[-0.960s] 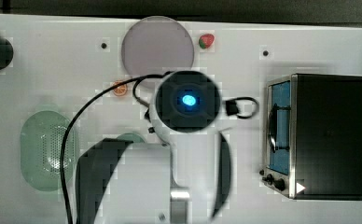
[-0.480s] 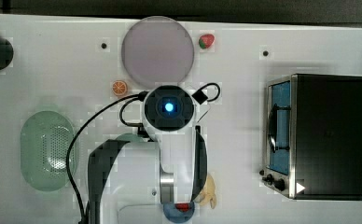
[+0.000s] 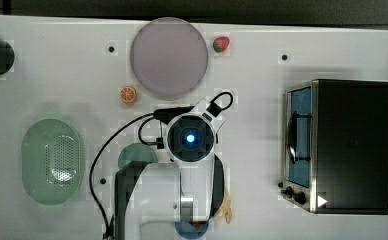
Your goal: Pick Ketchup from the table and place it in strainer.
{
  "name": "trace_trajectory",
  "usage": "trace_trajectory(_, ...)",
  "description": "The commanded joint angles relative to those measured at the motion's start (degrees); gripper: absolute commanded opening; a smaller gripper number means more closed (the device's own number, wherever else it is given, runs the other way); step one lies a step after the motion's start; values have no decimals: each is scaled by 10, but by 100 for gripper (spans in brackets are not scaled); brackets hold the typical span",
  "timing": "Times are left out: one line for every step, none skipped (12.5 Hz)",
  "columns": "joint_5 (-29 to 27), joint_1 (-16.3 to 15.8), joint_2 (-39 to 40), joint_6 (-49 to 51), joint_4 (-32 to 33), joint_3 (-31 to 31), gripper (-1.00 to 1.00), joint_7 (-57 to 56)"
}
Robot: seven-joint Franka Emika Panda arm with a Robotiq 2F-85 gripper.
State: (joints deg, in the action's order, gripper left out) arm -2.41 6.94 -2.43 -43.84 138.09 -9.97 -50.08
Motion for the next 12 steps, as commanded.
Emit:
trace_trajectory(-3,2,64,-45,19,0,100,-33)
trace_trajectory(-2,2,87,-69,18,0,100,-34)
trace_trajectory(-2,2,108,-92,18,0,100,-35)
trace_trajectory(3,2,129,-118,19,0,100,-35)
trace_trajectory(12,2,148,-141,19,0,100,-35)
trace_trajectory(19,2,165,-159,19,0,100,-35)
trace_trajectory(19,2,179,-172,19,1,100,-35)
trace_trajectory(19,2,192,-186,19,1,100,-35)
trace_trajectory(19,2,203,-198,20,1,100,-35)
trace_trajectory(19,2,213,-208,20,1,100,-35)
trace_trajectory(19,2,219,-214,21,3,100,-35)
trace_trajectory(19,2,223,-218,24,4,93,-35)
